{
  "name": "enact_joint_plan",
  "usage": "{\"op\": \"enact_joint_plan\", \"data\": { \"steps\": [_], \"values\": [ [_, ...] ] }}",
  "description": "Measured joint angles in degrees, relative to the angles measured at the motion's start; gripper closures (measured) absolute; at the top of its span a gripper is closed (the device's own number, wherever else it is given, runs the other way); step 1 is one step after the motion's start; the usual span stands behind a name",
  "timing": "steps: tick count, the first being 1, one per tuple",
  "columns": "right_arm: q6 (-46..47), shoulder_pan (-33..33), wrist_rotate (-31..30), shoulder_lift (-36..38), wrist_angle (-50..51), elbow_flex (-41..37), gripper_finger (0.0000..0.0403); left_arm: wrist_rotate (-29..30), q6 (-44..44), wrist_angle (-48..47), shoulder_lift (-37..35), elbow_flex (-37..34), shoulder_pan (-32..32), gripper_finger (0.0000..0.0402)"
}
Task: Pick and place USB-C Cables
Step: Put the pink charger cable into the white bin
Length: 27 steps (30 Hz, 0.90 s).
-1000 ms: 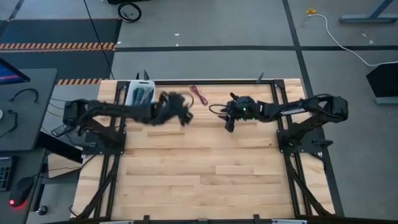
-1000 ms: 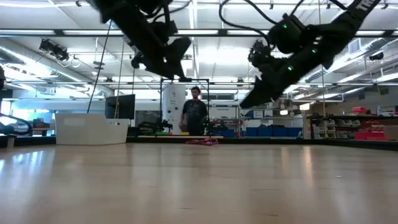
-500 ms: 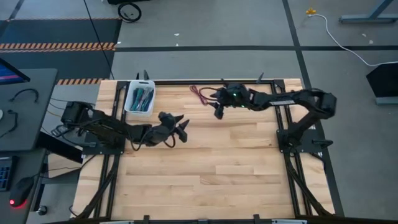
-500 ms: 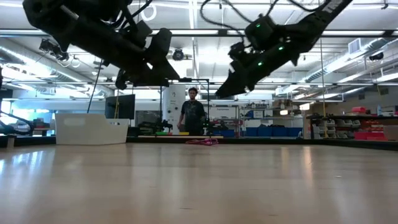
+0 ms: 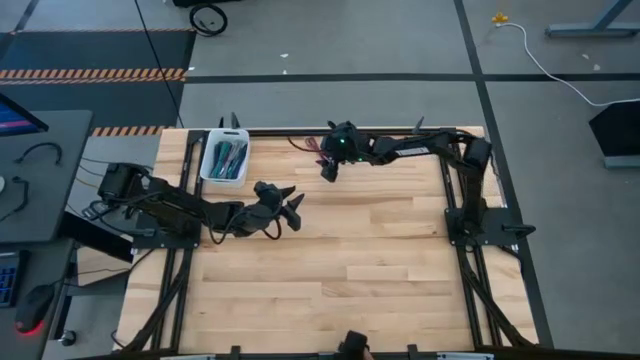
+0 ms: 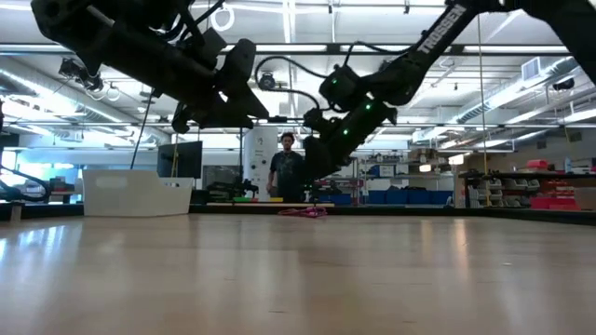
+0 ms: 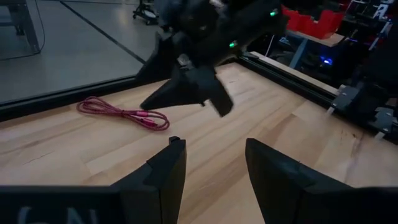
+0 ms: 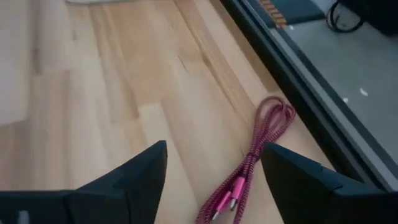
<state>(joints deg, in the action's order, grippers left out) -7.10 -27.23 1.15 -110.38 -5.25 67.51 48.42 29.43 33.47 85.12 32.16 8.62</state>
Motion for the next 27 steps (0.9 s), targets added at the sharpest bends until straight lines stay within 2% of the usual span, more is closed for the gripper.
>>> {"op": "enact_joint_plan", "data": {
  "steps": [8,13,16,21,27],
  "values": [
    [5.8,-2.0,-6.6,-5.7,1.8,4.0,0.0111,0.0,0.0,-0.5,0.0,0.0,0.0,0.023],
    [6.0,-2.7,-5.8,-8.4,3.3,4.3,0.0123,0.0,0.0,-0.7,0.0,0.0,0.0,0.023],
    [6.4,-3.2,-2.7,-9.4,4.6,4.3,0.0137,0.0,0.0,-0.7,0.0,0.0,0.0,0.023],
    [4.6,-2.9,-3.3,-8.9,7.7,4.5,0.0184,0.0,0.1,-0.7,0.0,0.0,0.0,0.023],
    [1.4,-1.6,-4.1,-7.6,16.8,4.7,0.0285,0.0,0.4,-0.7,0.0,0.0,0.0,0.023]
  ]
}}
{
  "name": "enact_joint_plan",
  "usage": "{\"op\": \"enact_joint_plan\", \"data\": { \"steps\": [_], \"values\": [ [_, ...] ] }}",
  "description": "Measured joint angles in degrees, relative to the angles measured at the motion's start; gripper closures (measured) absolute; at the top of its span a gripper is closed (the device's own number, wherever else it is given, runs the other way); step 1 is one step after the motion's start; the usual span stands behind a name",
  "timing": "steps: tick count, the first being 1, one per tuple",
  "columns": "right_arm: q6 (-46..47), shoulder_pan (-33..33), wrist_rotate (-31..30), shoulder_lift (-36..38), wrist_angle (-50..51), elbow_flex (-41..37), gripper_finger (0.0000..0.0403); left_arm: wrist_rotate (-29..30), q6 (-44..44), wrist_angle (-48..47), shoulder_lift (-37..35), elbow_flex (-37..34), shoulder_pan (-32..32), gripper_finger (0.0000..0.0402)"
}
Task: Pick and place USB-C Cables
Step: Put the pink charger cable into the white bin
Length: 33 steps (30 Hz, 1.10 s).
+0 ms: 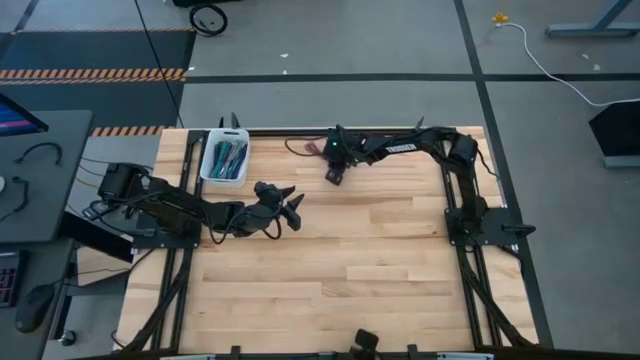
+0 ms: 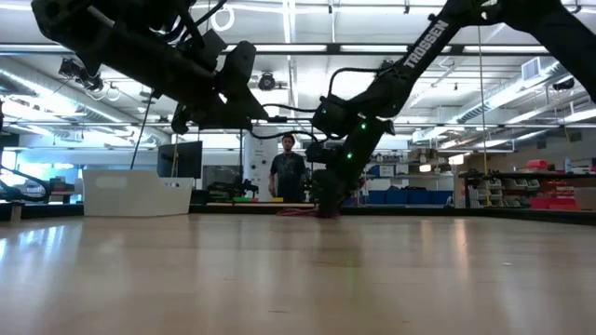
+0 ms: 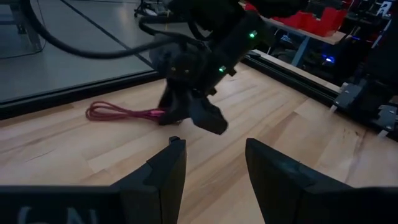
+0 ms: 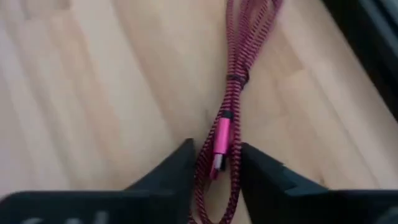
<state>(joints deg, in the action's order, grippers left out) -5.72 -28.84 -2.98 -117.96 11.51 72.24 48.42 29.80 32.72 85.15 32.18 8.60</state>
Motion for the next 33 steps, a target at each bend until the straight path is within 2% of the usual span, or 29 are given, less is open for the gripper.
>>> {"op": "enact_joint_plan", "data": {
  "steps": [4,6,13,19,22,25,29,33],
  "values": [
    [-0.8,1.5,0.7,0.6,7.0,0.1,0.0361,0.0,0.7,-0.7,0.0,0.0,0.3,0.023],
    [-1.5,2.5,1.8,1.0,8.3,-0.5,0.0381,0.2,1.1,-1.7,0.0,0.0,0.7,0.023],
    [0.8,7.2,1.4,5.8,4.9,-8.4,0.0367,6.4,3.6,-5.8,0.0,0.0,3.0,0.023],
    [3.0,10.3,4.6,13.9,-1.7,-19.7,0.0377,7.7,4.5,-7.1,0.0,0.0,4.2,0.023],
    [4.5,11.1,7.0,18.2,-10.0,-28.0,0.0377,7.9,4.5,-7.2,0.0,0.0,4.3,0.023],
    [7.4,11.8,10.2,21.6,-22.4,-37.4,0.0376,7.9,4.5,-7.2,0.0,0.0,4.3,0.023],
    [13.0,13.9,14.5,23.1,-46.2,-50.0,0.038,7.9,4.5,-7.2,0.0,0.0,4.2,0.023],
    [14.6,17.8,13.6,21.0,-74.9,-58.8,0.0381,5.5,2.6,-6.9,0.0,0.0,4.2,0.023]
  ]
}}
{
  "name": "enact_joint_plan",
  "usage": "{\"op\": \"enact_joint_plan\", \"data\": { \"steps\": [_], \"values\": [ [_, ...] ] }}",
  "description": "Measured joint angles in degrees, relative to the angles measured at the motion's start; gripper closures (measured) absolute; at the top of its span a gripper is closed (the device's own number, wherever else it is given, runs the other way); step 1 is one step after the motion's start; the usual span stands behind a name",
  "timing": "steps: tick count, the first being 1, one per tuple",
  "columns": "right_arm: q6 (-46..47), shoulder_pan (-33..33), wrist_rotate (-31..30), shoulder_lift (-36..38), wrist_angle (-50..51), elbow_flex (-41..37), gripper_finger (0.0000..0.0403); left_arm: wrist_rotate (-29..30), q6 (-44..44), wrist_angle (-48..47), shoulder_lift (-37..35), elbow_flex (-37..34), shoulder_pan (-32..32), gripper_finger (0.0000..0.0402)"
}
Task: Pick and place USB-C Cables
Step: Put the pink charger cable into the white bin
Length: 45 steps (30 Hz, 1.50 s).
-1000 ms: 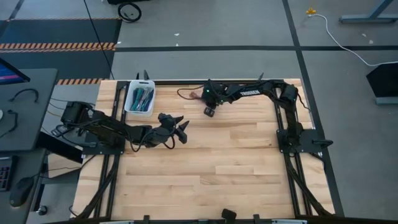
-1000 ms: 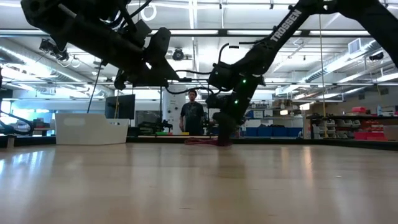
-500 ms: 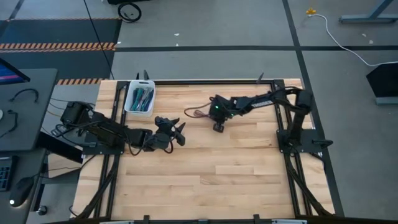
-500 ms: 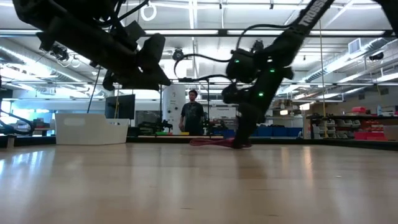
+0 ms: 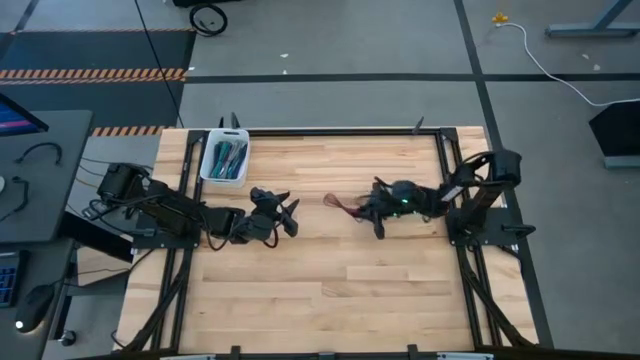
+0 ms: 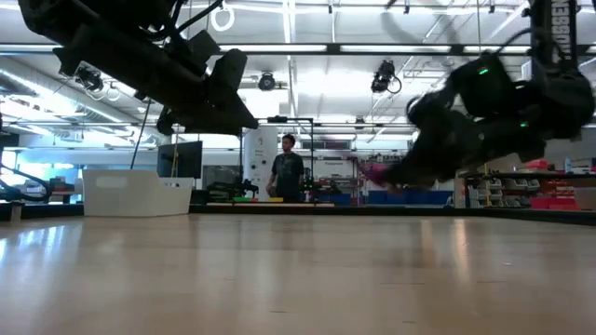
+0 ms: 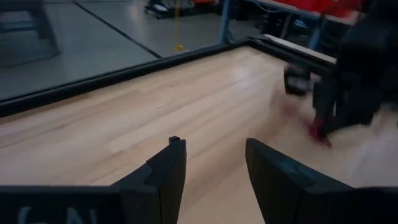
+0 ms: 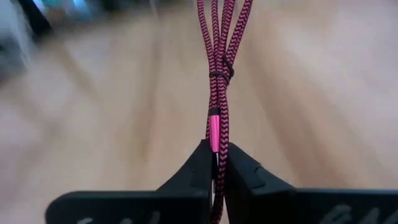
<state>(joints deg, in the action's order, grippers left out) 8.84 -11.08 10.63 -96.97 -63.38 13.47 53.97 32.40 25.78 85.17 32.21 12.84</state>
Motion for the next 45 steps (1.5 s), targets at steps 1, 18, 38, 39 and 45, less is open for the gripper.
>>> {"op": "enact_joint_plan", "data": {
  "steps": [1,18,38,39,45],
  "values": [
    [-0.1,1.0,-1.2,-0.9,-6.3,-1.3,0.0381,-1.1,-0.8,0.5,0.0,0.0,0.0,0.023],
    [-11.8,9.2,0.0,-6.1,-25.9,11.8,0.0381,-21.1,-28.1,24.1,0.4,0.0,1.3,0.023],
    [-13.1,9.2,2.8,-6.0,-16.7,20.7,0.0381,-31.9,-35.0,39.6,0.4,2.1,-2.9,0.018],
    [-13.1,9.2,2.8,-6.0,-16.6,20.7,0.0381,-32.1,-35.6,39.0,0.4,2.5,-2.9,0.0187],
    [-13.0,9.2,2.2,-6.0,-15.7,20.7,0.0379,-32.1,-36.9,35.7,0.4,4.0,-2.9,0.0291]
  ]
}}
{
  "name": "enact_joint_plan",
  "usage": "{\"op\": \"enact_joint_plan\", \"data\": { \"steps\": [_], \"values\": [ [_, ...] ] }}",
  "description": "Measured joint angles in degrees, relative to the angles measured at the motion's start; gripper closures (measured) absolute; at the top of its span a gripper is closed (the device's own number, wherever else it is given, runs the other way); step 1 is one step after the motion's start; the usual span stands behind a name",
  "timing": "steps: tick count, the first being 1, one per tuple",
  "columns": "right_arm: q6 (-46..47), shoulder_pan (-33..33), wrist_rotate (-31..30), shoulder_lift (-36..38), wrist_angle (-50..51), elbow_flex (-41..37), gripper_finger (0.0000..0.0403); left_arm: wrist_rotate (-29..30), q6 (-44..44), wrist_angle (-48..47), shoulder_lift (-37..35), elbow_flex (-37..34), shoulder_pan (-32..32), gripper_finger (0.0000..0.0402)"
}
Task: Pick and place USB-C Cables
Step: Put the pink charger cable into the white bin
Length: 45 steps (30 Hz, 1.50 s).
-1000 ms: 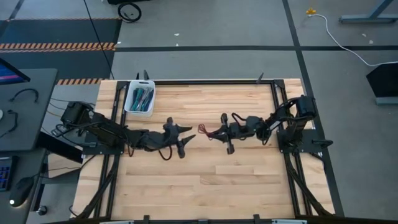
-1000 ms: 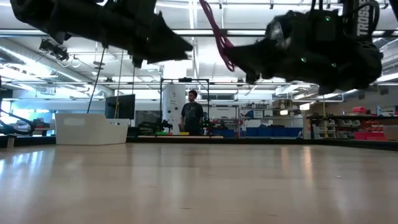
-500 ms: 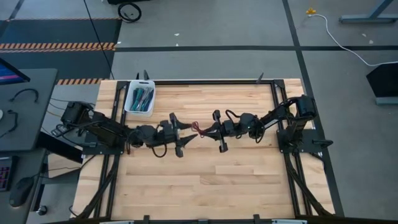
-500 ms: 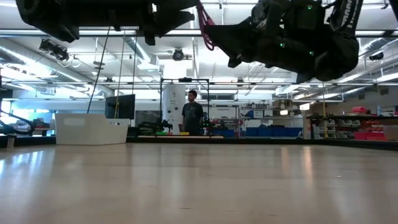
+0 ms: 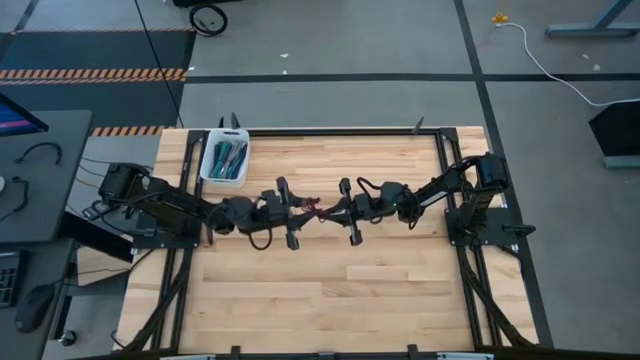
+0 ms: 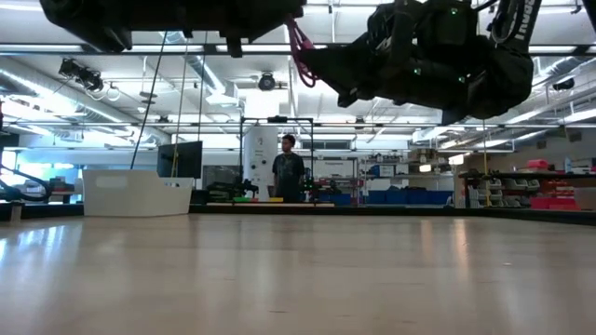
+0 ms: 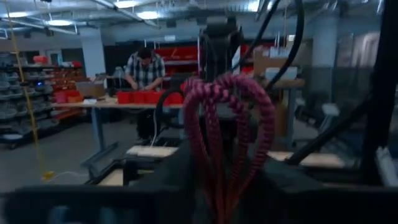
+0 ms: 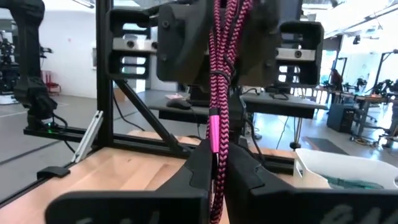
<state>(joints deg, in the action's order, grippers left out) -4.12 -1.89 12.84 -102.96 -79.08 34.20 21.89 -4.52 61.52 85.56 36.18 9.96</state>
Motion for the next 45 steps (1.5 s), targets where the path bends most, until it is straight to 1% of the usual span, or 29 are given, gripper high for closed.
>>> {"op": "enact_joint_plan", "data": {
  "steps": [3,4,7,10,13,16,19,21,23,24,25,27,29,35,38,42,45],
  "values": [
    [-0.3,0.0,-0.7,0.0,1.7,0.0,0.0369,2.3,-2.5,-1.9,0.0,0.3,0.7,0.0368],
    [-0.6,-0.2,-1.2,0.1,2.6,0.1,0.0363,3.4,-3.7,-2.2,0.0,0.4,1.1,0.038],
    [-1.0,-1.6,-3.5,1.1,9.4,-0.5,0.0334,8.0,-6.0,-1.8,0.1,0.4,2.8,0.0379],
    [-1.1,-4.2,-8.2,3.3,20.2,-0.9,0.0296,14.3,-8.5,-1.8,-0.1,0.5,5.0,0.0377],
    [-1.0,-7.0,-12.5,5.0,32.3,-0.8,0.0262,21.6,-11.5,-2.3,-0.1,0.5,7.1,0.0387],
    [-0.3,-9.0,-14.6,5.1,42.6,-0.9,0.024,32.5,-13.9,-2.3,-0.1,0.5,8.8,0.0387],
    [1.0,-10.1,-14.8,4.5,48.9,-0.9,0.0231,47.8,-17.0,-2.4,-0.1,1.7,9.6,0.0386],
    [1.4,-10.3,-14.7,4.4,50.8,-1.6,0.023,58.3,-22.0,-2.3,-0.2,3.1,9.7,0.0385],
    [1.4,-10.3,-14.7,4.2,49.9,-2.2,0.0231,66.9,-29.5,-2.1,-0.2,5.2,9.3,0.0385],
    [1.4,-10.3,-14.8,4.2,49.5,-2.6,0.0232,68.0,-34.3,-1.6,-0.2,6.3,8.8,0.0387],
    [1.5,-10.3,-14.7,4.2,49.1,-2.9,0.0233,67.7,-38.2,-0.8,-0.4,7.1,8.3,0.0387],
    [1.6,-10.1,-14.7,3.8,47.5,-3.2,0.0234,68.4,-43.6,2.0,-1.4,8.6,6.7,0.0388],
    [1.6,-10.1,-14.7,3.8,46.5,-3.5,0.0235,67.7,-44.3,1.2,-3.0,10.5,4.3,0.0388],
    [1.6,-10.1,-12.8,3.8,46.0,-3.5,0.0235,68.2,-44.5,-10.1,-11.9,11.2,-4.1,0.0388],
    [1.6,-10.1,-11.5,3.8,46.1,-3.5,0.0235,68.2,-44.3,-10.9,-16.1,11.2,-9.5,0.0388],
    [1.6,-10.0,-11.3,3.8,46.2,-3.5,0.0235,68.2,-45.8,-11.4,-21.7,11.3,-15.7,0.0388],
    [1.6,-9.7,-11.3,3.8,46.1,-3.5,0.0235,68.2,-45.7,-13.5,-24.1,11.3,-19.7,0.0388]
  ]
}}
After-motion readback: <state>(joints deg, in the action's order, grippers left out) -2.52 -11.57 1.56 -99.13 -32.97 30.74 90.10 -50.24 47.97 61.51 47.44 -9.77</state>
